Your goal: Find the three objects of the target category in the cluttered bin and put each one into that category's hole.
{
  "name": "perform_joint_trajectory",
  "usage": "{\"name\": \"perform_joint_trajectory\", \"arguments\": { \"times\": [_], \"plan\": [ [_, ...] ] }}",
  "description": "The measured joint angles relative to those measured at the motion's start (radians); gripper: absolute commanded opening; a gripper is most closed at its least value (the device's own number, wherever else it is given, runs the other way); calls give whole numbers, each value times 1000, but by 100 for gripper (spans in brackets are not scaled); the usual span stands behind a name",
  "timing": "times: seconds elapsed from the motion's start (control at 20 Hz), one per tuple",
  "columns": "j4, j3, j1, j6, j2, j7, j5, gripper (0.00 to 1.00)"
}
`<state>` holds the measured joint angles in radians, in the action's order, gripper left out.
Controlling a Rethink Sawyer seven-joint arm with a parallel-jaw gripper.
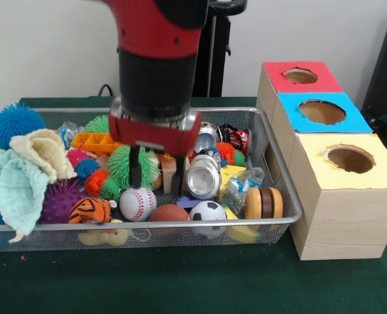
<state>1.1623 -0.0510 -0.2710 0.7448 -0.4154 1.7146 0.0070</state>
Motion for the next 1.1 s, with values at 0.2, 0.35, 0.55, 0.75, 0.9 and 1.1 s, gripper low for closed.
{"name": "perform_joint_trajectory", "arguments": {
  "times": [0.2, 0.35, 0.55, 0.75, 0.9, 1.1],
  "plan": [
    [-26, -5, 0, -41, 55, 0, 13, 100],
    [-44, -8, 0, -60, 96, 0, 27, 100],
    [-61, -11, 0, -64, 134, 0, 43, 100],
    [-81, -18, 0, -64, 152, 0, 73, 100],
    [-82, -23, 0, -64, 158, 0, 85, 100],
    [-82, -31, 0, -65, 162, 0, 93, 100]
  ]
}}
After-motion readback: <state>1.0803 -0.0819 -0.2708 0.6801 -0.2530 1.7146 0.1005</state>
